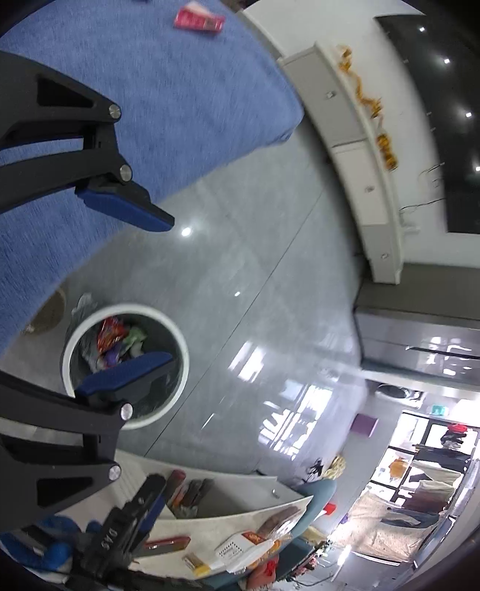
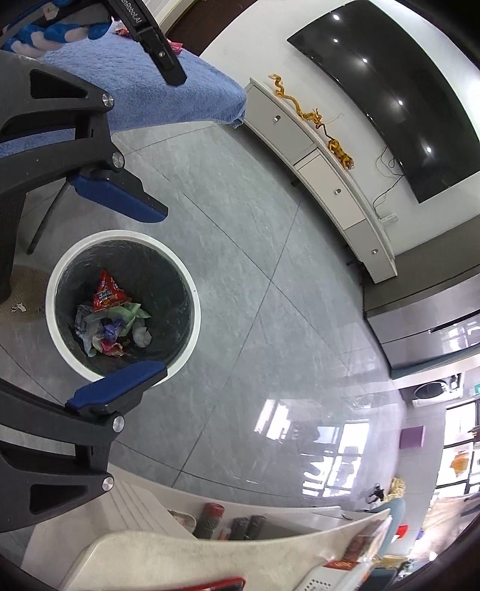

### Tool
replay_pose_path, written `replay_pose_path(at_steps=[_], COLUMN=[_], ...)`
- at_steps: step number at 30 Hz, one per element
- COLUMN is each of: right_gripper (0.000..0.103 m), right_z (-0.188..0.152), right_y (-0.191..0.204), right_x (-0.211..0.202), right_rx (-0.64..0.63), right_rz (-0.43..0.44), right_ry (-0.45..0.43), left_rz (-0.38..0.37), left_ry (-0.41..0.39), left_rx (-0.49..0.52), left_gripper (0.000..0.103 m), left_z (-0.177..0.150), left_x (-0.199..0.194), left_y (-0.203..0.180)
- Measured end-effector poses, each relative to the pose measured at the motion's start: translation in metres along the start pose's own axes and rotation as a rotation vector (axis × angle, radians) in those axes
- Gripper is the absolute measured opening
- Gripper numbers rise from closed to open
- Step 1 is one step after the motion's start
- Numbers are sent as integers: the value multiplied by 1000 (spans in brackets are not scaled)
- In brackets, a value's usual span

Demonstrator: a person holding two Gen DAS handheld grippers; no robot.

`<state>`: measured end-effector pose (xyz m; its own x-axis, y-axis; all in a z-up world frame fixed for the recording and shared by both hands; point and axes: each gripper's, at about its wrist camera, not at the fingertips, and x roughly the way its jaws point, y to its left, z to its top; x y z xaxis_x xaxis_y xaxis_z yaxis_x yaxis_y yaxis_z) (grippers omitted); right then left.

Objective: Collect trash
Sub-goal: 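Carry both items over the white bin and open both grippers, then move both open grippers back over the rug toward the remaining wrappers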

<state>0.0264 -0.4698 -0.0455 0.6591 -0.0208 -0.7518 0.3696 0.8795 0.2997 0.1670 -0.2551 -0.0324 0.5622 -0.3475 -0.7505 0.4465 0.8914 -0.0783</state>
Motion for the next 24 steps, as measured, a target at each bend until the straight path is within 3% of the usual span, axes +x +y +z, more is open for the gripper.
replay_pose_path(at_steps=[7,17,22,24], right_gripper=[82,86,92,94], right_z=[-2,3,5,5], right_y=[12,39,60,73], right_x=[-29,-72,-88,-93], right_rx=[-15,-63,-97,-119], right_rz=[-29,-31,-13,-2], right_ry=[-43,-134,-171,-185], left_rz=[66,85,135,159], left_ry=[-145,-207,-252,-269], left_rx=[-11,-18,-33,-43], left_gripper=[66,66,67,71], left_z=[-11,-18,-22,-26], left_x=[-41,-83,-108,-120], left_y=[13,27,42,50])
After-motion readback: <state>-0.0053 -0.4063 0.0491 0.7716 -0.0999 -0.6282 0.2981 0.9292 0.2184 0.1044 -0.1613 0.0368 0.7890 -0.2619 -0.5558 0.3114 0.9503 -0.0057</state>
